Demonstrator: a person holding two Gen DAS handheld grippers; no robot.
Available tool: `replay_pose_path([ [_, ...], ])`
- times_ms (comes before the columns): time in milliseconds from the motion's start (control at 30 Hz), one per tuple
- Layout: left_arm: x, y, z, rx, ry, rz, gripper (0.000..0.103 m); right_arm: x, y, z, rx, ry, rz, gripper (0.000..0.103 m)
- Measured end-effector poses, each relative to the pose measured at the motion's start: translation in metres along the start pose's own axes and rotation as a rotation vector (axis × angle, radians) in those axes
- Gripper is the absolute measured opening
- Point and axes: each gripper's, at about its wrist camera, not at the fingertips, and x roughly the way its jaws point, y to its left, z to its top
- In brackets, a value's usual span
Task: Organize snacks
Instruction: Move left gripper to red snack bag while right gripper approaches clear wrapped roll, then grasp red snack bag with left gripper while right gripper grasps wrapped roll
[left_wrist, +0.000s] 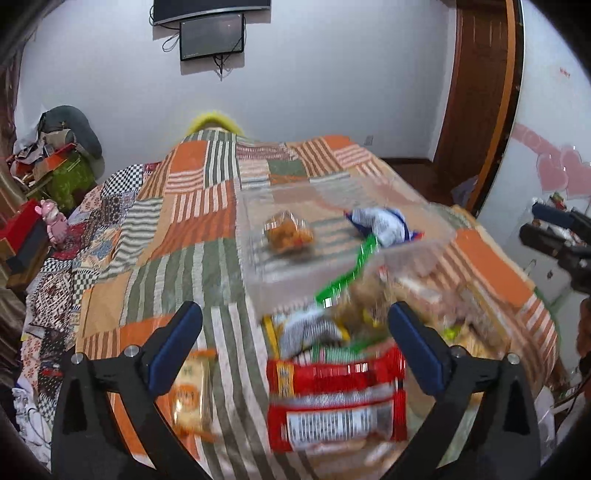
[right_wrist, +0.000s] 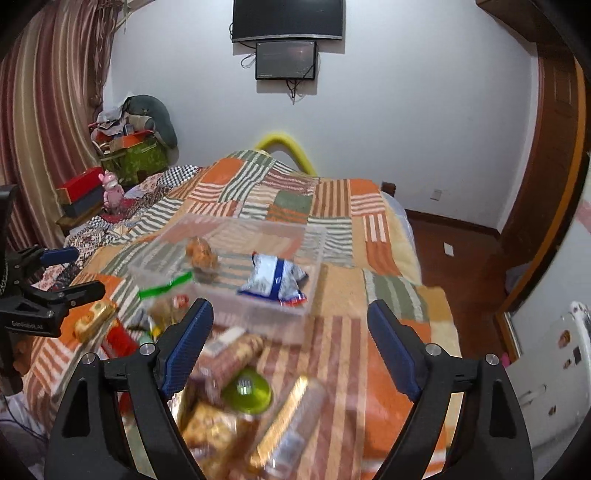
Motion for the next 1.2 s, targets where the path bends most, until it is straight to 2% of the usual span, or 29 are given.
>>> replay_pose_path([
  [100, 0.000, -0.006, -0.017, -0.002, 0.039, -0.018, 0.102, -0.005, -0.006, -0.016, 0.024, 0.023, -0.009, 0.084],
  [233, 0.000, -0.010, -0.041, -0.052, 0.071, -0.064, 0.102, -0.012, -0.010, -0.040, 0.074, 0.047, -0.021, 0.084],
  [433, -0.001, -0.019, -0.061, -0.121, 0.071, -0.037, 0.102, -0.010, -0.012, -0.070, 0.119, 0.103, -0.038, 0.084],
  [600, 0.007, -0.033, -0.068, -0.072, 0.082, -0.035, 0.102, -0.001, -0.016, -0.092, 0.166, 0.150, -0.042, 0.084],
  [667, 0.015, -0.037, -0.069, -0.054, 0.100, -0.021, 0.102, 0.005, -0.017, -0.096, 0.178, 0.169, -0.045, 0.084],
  [967, 0.050, -0.037, -0.078, -0.101, 0.165, -0.008, 0.102, 0.021, -0.014, -0.099, 0.172, 0.195, -0.050, 0.084],
  [1200, 0.071, -0.042, -0.079, -0.040, 0.182, 0.041, 0.103, 0.033, -0.015, -0.097, 0.168, 0.211, -0.055, 0.084],
])
